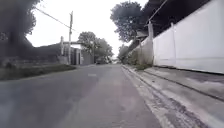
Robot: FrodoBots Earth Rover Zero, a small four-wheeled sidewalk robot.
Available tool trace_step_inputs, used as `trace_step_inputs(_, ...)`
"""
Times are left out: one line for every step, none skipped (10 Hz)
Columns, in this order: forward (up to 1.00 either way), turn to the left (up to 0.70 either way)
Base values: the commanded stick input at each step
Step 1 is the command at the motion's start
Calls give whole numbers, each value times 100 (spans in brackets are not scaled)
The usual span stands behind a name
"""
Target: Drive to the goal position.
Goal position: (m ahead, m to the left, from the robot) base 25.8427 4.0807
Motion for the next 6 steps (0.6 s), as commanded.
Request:
trace_step_inputs(100,-40)
trace_step_inputs(100,-40)
trace_step_inputs(100,-9)
trace_step_inputs(100,0)
trace_step_inputs(100,0)
trace_step_inputs(100,0)
